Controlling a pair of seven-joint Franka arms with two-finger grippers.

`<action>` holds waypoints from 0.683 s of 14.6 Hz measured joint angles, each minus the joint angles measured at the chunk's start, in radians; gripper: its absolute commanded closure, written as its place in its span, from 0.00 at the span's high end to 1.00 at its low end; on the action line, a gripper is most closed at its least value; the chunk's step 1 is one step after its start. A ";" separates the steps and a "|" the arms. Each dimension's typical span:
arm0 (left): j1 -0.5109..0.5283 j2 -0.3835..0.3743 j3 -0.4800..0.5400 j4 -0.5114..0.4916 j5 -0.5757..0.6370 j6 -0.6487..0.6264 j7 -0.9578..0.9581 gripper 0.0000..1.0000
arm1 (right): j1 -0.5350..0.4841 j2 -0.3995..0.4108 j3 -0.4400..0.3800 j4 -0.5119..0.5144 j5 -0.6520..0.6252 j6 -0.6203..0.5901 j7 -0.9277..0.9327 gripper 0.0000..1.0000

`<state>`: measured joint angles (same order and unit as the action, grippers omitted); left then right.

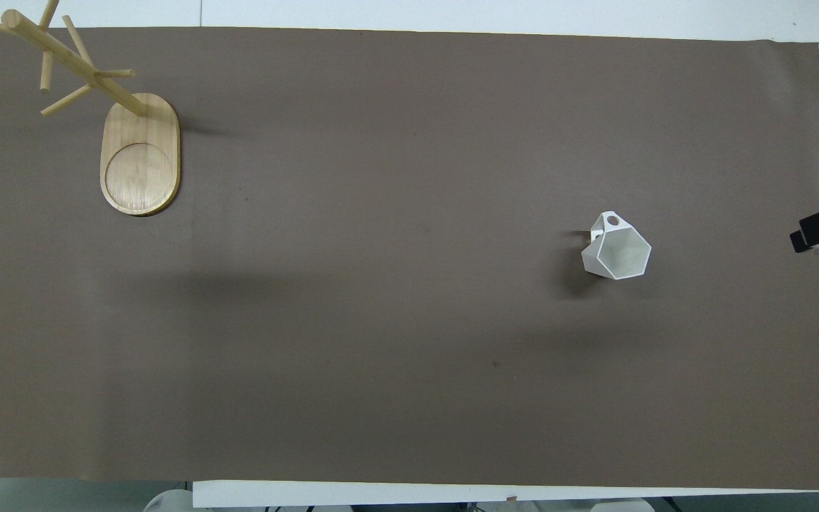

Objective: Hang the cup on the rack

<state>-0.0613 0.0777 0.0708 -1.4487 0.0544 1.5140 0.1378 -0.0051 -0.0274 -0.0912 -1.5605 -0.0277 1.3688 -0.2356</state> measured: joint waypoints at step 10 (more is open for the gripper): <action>0.000 0.000 0.000 0.000 0.000 0.000 0.000 1.00 | -0.001 -0.002 -0.003 -0.007 0.000 -0.020 -0.078 1.00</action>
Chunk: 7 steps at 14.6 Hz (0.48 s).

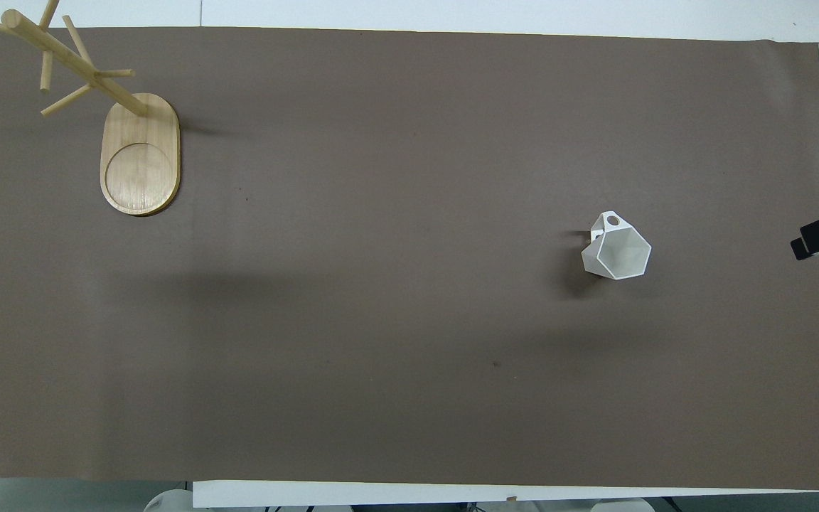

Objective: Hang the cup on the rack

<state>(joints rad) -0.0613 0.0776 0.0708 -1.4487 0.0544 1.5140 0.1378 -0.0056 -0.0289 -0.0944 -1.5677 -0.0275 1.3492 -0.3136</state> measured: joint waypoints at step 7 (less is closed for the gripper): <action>0.000 0.000 0.000 0.000 0.000 0.000 0.000 1.00 | -0.070 0.004 -0.003 -0.066 0.080 0.129 -0.600 1.00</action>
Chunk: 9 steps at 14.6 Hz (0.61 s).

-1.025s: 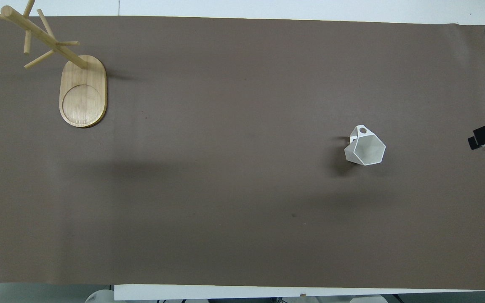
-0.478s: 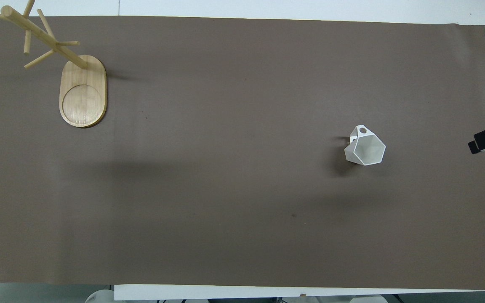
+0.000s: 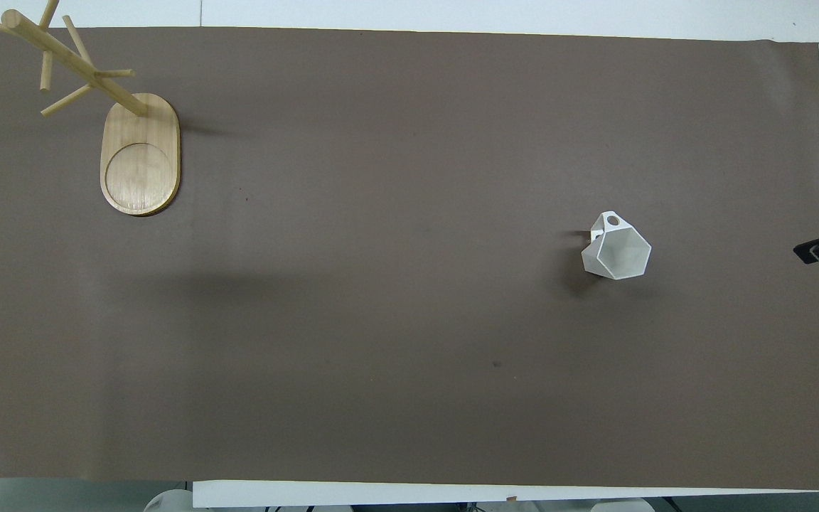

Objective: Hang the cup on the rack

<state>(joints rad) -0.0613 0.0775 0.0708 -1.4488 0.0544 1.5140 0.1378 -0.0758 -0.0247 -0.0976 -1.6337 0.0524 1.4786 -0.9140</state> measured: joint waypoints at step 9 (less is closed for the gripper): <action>0.000 0.000 0.000 0.000 0.000 0.000 0.000 1.00 | -0.265 0.294 -0.006 -0.041 0.531 0.072 -0.882 1.00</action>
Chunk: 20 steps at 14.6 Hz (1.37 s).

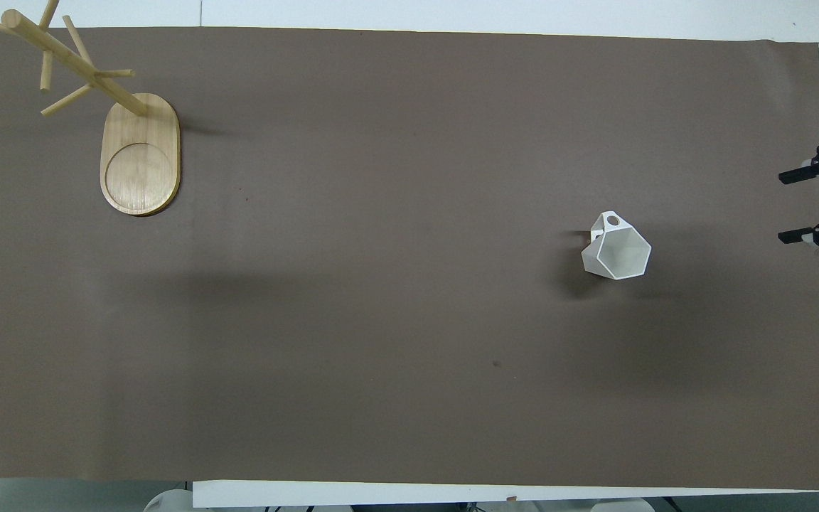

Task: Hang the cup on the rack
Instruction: 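Reach the right gripper to the white mug and grasp it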

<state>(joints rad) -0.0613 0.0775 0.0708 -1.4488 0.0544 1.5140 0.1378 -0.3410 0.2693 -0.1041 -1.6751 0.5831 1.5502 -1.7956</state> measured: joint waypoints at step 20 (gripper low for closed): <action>-0.001 0.000 -0.001 0.000 0.000 0.000 0.000 1.00 | 0.025 0.190 0.007 -0.386 0.520 0.019 -0.800 1.00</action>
<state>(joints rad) -0.0623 0.0774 0.0701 -1.4490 0.0544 1.5140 0.1378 -0.3159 0.4591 -0.0969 -2.0612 1.1036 1.5696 -2.5951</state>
